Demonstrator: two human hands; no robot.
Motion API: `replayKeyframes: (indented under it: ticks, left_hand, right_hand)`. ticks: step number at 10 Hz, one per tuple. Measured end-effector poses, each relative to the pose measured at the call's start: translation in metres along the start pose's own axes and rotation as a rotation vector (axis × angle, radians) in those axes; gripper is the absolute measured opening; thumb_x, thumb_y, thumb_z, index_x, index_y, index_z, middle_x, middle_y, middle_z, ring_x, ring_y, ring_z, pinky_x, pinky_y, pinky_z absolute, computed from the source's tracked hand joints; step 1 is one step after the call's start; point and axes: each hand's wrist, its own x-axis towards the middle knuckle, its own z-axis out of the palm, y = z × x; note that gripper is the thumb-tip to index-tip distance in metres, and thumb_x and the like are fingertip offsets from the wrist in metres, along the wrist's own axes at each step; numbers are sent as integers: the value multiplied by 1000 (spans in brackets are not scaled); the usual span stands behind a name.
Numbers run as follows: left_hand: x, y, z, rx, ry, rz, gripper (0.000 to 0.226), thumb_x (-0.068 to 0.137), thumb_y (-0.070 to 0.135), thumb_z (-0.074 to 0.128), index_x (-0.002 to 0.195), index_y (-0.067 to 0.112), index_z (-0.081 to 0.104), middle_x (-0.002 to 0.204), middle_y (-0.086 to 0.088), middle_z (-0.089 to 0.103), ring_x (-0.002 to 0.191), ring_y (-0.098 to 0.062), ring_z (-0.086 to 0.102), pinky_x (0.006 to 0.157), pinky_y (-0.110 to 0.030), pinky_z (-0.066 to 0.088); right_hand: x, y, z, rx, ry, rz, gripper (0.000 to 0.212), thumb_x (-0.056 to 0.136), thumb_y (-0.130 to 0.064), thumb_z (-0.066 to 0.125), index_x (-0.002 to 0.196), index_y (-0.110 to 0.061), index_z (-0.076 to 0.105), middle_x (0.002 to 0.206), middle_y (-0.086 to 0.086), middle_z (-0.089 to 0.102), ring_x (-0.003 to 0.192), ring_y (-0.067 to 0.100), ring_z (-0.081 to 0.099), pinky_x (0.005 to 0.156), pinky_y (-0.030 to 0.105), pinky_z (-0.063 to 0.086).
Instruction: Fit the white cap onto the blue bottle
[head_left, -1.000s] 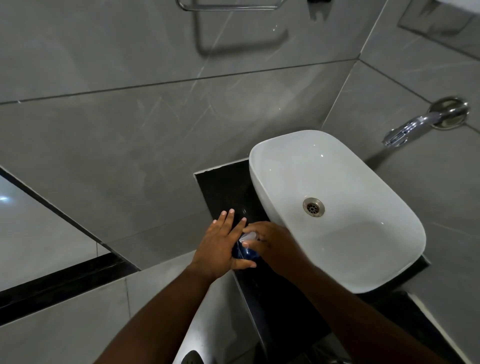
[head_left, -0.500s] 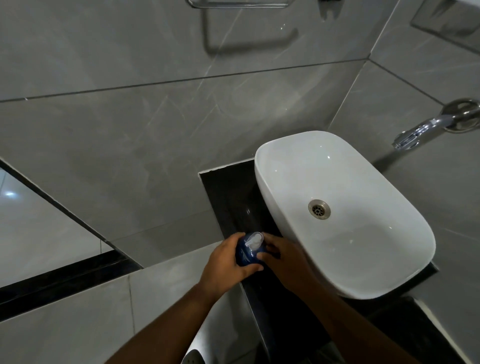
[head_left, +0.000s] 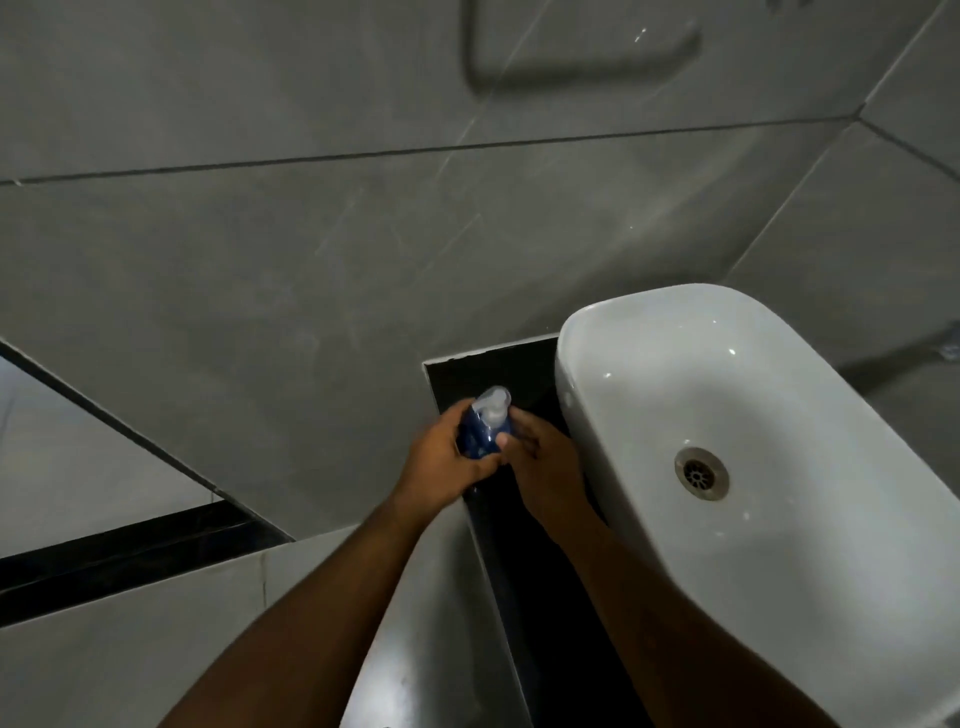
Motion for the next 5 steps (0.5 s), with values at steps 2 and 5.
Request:
replayKeyframes:
  ticks: [2,5]
  left_hand:
    - [69,1,-27,32,67,43,62,67,10,86,122,20,59,107,-2,70,96,-17,68,84,-28,55]
    - [81,9,-51,228,57,-2,75,67,28,91,127,10,51,118,-5,65,105,-20,63,89,-39,53]
  right_hand:
    - [80,-6,23,-93,13,-80,29,88,-9,59,115,-13,64,110,11,72,102,24,67,96,48,52]
    - [103,-32,24,-198,66,-146,39,90,-27,58,126,-12,56,123,13,66,113,27,61,100,42,47]
